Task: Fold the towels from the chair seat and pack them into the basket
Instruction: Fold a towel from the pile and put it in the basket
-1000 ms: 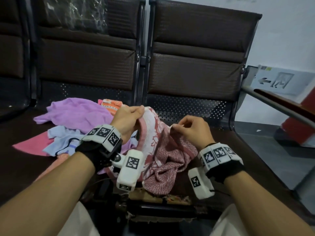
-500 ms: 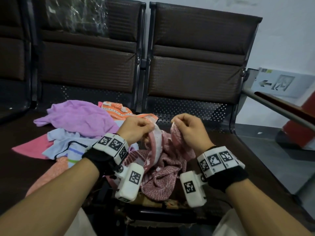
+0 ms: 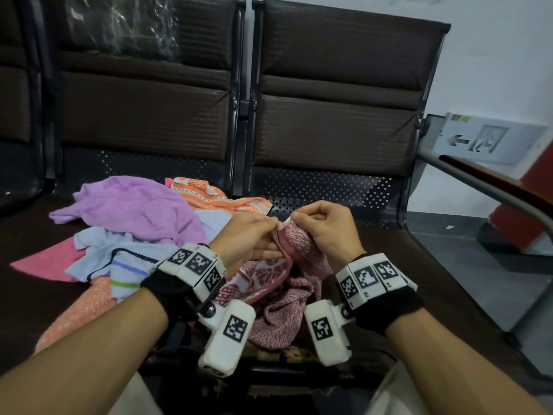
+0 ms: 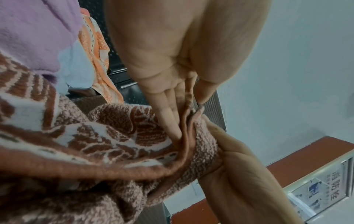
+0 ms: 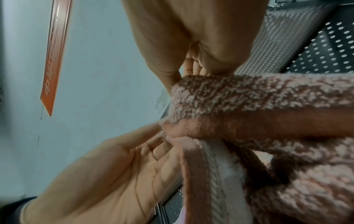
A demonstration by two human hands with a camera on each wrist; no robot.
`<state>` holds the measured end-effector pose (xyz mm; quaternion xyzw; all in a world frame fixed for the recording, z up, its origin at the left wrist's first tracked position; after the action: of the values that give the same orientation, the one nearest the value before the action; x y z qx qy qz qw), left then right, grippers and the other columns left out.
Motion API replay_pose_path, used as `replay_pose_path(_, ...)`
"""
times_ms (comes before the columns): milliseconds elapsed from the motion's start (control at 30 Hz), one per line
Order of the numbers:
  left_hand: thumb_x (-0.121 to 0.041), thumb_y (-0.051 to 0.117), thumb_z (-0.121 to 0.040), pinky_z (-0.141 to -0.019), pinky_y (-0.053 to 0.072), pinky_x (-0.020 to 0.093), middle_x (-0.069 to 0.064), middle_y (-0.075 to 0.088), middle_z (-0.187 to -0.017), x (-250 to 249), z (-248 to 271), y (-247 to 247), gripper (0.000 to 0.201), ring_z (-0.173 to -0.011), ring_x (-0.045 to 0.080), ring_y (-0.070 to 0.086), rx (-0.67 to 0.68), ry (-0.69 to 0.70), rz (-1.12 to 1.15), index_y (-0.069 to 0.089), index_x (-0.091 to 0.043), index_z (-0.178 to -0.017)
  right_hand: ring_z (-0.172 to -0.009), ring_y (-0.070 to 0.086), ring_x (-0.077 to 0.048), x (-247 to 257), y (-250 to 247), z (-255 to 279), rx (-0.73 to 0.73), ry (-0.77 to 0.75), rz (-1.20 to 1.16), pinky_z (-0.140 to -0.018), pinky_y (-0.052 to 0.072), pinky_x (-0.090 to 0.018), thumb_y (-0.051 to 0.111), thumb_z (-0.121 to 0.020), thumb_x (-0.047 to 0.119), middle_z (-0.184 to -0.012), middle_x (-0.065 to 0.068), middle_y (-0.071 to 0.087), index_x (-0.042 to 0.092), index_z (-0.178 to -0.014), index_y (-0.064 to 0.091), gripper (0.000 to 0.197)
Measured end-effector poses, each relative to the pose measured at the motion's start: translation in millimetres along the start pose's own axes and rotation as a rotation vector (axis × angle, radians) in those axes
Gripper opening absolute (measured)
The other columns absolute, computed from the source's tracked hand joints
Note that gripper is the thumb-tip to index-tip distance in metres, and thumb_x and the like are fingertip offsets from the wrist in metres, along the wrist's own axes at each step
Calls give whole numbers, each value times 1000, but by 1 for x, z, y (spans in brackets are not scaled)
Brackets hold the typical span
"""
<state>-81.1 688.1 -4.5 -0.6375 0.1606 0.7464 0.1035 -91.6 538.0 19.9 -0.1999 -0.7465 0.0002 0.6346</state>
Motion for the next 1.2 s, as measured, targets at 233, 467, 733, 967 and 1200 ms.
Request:
replay_pose_path(233,-15,57,-92,-58,54,21,17,69,-79,-2,2,1,13,-69,21,67,-2,144,-212,68,-9,-85,-78,68,-22,-1,4,1,65,-21,-23,-81,57,-43,73,-81,11,-79,-9,71,17,-74,67,11)
replay_pose_path(467,-8,49,-94,-65,48,37,24,66,-81,-17,0,-20,19,-70,33,62,-164,258,-346,63,2,-87,-58,58,3,15,-1,6,159,-247,190,-56,44,-13,80,-74,27,-64,10,65,24,-73,63,17)
replay_pose_path(733,-6,40,-86,-71,47,34,11,63,-80,-31,7,-52,25,-77,20,57,-356,248,-169,62,-8,-73,-62,55,8,3,11,27,549,-381,681,-53,34,-11,66,-81,52,-64,24,61,30,-67,60,27)
replay_pose_path(967,3,43,-72,-77,57,39,20,66,-85,-32,14,-89,23,-77,31,66,-438,75,240,64,0,-80,-86,60,-21,-46,-6,39,790,-230,1070,-78,40,-27,59,-90,25,-91,-2,67,21,-93,64,7)
replay_pose_path(1200,-5,50,-84,-61,40,26,0,55,-62,-17,11,-44,23,-61,13,49,-288,81,-289,62,-13,-66,-79,64,-2,-15,0,49,745,-216,610,-71,49,-20,73,-80,37,-88,11,70,29,-104,70,26)
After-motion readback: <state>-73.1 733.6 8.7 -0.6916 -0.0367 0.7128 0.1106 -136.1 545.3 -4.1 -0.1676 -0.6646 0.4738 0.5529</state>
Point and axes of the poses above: each hand's wrist, its own z-axis away from the middle knuckle, its own y-axis out of the palm, x = y × z, the point moved 7 cm from there along -z, towards the middle knuckle
